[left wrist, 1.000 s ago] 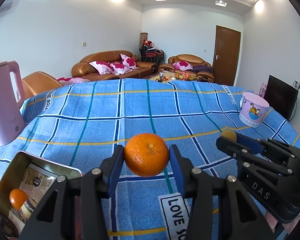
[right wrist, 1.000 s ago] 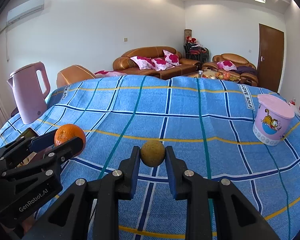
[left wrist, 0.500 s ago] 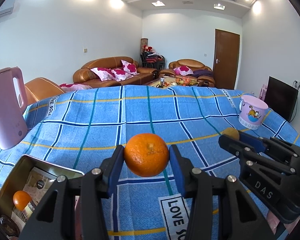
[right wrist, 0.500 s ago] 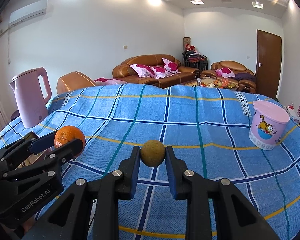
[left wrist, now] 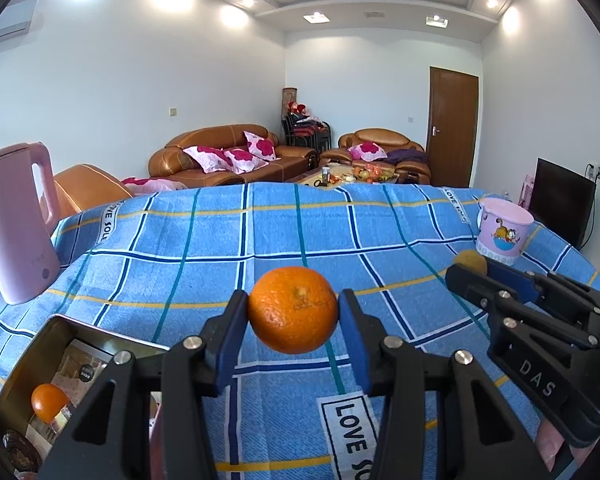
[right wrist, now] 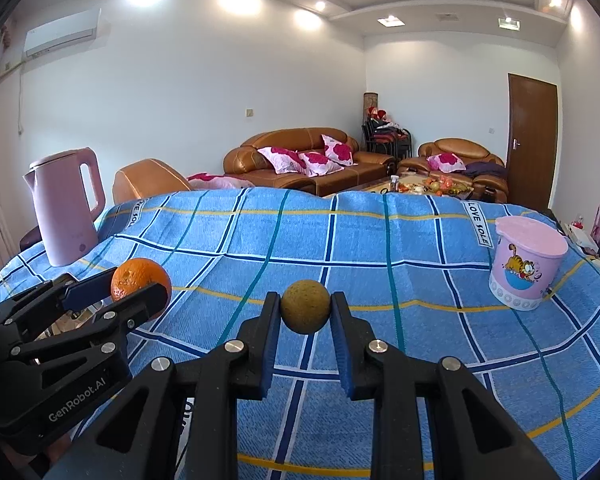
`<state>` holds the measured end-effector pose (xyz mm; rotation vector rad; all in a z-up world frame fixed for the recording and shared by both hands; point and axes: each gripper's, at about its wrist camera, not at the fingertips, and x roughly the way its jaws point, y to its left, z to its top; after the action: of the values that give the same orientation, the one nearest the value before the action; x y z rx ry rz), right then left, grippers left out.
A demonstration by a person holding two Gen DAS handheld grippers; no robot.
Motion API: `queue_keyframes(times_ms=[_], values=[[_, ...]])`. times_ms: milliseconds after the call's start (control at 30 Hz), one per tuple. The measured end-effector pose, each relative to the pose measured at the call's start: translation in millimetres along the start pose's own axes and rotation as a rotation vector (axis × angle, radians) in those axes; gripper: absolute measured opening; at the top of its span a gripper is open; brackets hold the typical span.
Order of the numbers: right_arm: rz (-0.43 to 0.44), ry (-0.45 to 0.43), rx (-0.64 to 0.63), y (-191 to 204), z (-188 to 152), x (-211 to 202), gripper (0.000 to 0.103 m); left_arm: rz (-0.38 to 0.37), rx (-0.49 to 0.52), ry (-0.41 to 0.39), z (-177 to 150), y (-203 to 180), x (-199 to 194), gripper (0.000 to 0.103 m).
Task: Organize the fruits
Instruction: 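Lift the orange with the left tool while the right tool lifts the brown fruit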
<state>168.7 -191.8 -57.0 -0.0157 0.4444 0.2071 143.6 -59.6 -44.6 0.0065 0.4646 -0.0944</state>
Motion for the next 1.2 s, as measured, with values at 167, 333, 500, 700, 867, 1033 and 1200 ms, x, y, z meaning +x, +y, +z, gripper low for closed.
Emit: queue_keyframes(times_ms=[167, 333, 500, 700, 867, 1033, 1200], values=[[-0.006, -0.022, -0.001, 0, 0, -4, 0.027, 0.003, 0.008, -0.018, 1, -2, -3, 0.048], [-0.010, -0.039, 0.002, 0, 0, -7, 0.027, 0.004, 0.015, -0.037, 0, -3, -6, 0.048], [-0.017, -0.059, 0.006, 0, 0, -11, 0.027, 0.007, 0.017, -0.052, 0, -4, -10, 0.048], [-0.027, -0.079, 0.008, 0, 0, -14, 0.027, 0.009, 0.024, -0.072, 0, -6, -13, 0.048], [-0.030, -0.083, 0.013, 0, 0, -16, 0.027, 0.004, 0.024, -0.081, -1, -6, -15, 0.048], [-0.024, -0.066, 0.020, 0, -2, -19, 0.027, -0.006, 0.011, -0.068, -3, -6, -19, 0.048], [-0.020, -0.049, 0.016, 3, -6, -25, 0.027, -0.013, -0.005, -0.041, -6, -3, -23, 0.048]])
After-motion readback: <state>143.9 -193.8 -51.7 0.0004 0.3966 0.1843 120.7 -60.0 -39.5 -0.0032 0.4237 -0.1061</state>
